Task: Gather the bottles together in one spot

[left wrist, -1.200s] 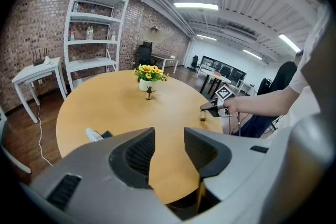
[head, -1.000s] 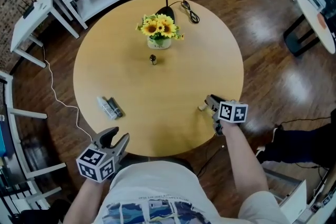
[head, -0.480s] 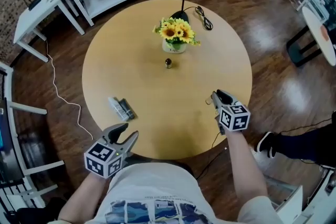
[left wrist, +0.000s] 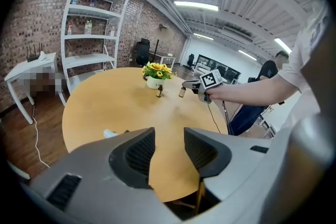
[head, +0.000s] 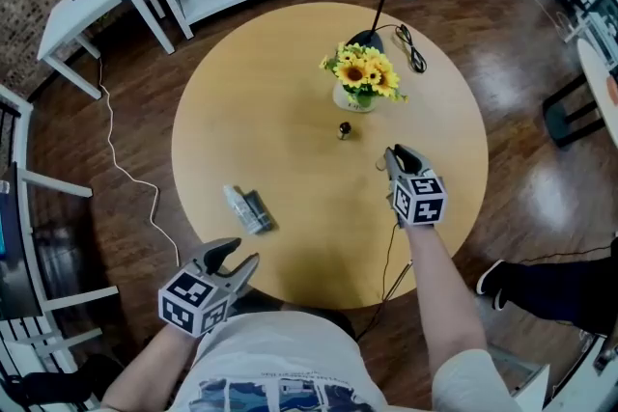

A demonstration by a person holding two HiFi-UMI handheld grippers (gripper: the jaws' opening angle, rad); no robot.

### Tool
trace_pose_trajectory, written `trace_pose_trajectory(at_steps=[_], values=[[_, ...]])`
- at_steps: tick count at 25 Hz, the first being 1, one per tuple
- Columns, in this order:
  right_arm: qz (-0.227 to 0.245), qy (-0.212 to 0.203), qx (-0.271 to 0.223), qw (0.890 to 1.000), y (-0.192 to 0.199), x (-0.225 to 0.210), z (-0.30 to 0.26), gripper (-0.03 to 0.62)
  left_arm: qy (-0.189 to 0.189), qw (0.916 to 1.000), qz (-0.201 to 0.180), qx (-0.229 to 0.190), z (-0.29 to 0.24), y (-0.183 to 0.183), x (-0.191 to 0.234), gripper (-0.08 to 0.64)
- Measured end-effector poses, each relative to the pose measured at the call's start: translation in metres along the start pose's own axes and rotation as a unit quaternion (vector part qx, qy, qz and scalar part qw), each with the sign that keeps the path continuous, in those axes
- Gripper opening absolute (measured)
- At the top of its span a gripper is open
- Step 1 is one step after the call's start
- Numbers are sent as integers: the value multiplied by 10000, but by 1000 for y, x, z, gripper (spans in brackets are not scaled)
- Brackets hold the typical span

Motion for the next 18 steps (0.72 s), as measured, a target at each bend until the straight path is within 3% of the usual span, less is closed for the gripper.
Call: trace_pose_trajectory(at_steps=[10,18], values=[[351,272,-213,9988,-19,5,-78,89,-252,9993,245,97,22,9,50,152],[530,523,-299,9968,-6,8,-103,89,-286,9987,351,214,26,13,71,152]])
Point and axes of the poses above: the fingertips, and each gripper's own axes: z backward along the fingers, x to its left, y out of its underside, the point moved 1 cm from there along z, backward along the fingers, and after that the axes turned 6 degrees about y, right-handed, at the moved point
